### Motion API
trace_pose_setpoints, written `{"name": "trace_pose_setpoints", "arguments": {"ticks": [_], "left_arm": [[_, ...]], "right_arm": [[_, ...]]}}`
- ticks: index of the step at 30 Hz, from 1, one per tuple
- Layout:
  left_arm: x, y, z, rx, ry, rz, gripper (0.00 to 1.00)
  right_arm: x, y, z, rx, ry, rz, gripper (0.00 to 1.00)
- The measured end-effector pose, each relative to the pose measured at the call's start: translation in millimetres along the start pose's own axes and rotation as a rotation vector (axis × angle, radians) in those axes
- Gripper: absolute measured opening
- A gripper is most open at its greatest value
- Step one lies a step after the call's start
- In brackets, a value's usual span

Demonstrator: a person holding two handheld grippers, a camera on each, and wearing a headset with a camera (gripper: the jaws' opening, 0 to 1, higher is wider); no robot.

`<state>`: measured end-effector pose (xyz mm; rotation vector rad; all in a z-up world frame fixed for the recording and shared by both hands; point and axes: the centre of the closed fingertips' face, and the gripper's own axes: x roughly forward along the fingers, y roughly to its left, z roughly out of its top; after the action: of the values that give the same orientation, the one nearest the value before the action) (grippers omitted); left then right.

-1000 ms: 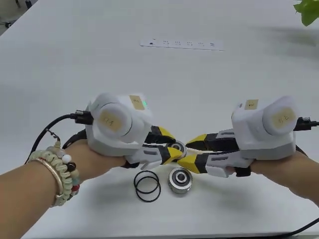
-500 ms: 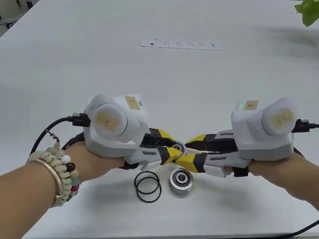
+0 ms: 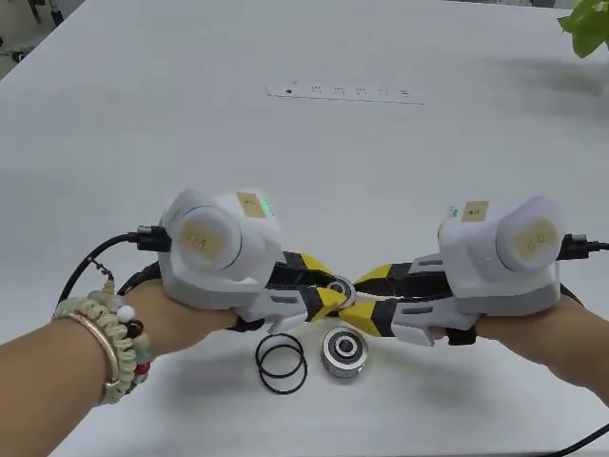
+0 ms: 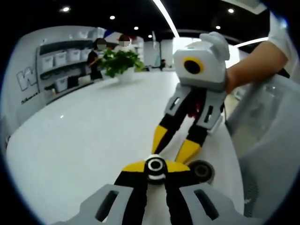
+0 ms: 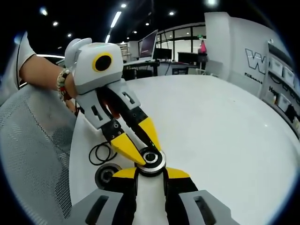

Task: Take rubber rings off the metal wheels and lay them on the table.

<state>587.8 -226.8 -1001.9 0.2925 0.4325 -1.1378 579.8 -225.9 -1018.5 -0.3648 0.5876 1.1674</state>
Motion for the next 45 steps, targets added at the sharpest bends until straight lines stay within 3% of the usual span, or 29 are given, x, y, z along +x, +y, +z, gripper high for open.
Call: {"name": "trace_pose_setpoints", "arguments": {"ticks": [5, 10, 17, 20, 29, 32, 45], "left_arm": [[-0.2, 0.2, -0.2, 0.000, 0.000, 0.002, 0.15], [-0.7, 0.4, -0.4, -0.002, 0.000, 0.004, 0.15], [-0.6, 0.3, -0.9, -0.002, 0.000, 0.004, 0.15], [-0.8, 0.1, -0.9, -0.001, -0.001, 0.003, 0.15], [-0.3, 0.1, -0.6, -0.004, -0.003, 0.003, 0.15], [-0.1, 0.3, -0.6, -0.004, -0.003, 0.004, 0.15], [0.5, 0.5, -0.1, -0.005, -0.004, 0.006, 0.15]], "right_arm": [[-1.6, -0.7, -2.9, -0.015, 0.017, -0.003, 0.16], [-5.4, -5.9, -6.7, -0.003, 0.026, -0.018, 0.00], [-3.6, -3.9, -7.5, 0.039, 0.035, -0.011, 0.01], [-3.3, 0.0, -6.0, 0.065, 0.025, 0.008, 0.15], [6.1, -4.2, 2.8, 0.048, -0.021, -0.028, 0.28], [6.0, -1.3, 2.5, 0.044, -0.020, -0.009, 0.24], [1.5, -2.6, -3.5, -0.006, 0.026, -0.012, 0.17]]}}
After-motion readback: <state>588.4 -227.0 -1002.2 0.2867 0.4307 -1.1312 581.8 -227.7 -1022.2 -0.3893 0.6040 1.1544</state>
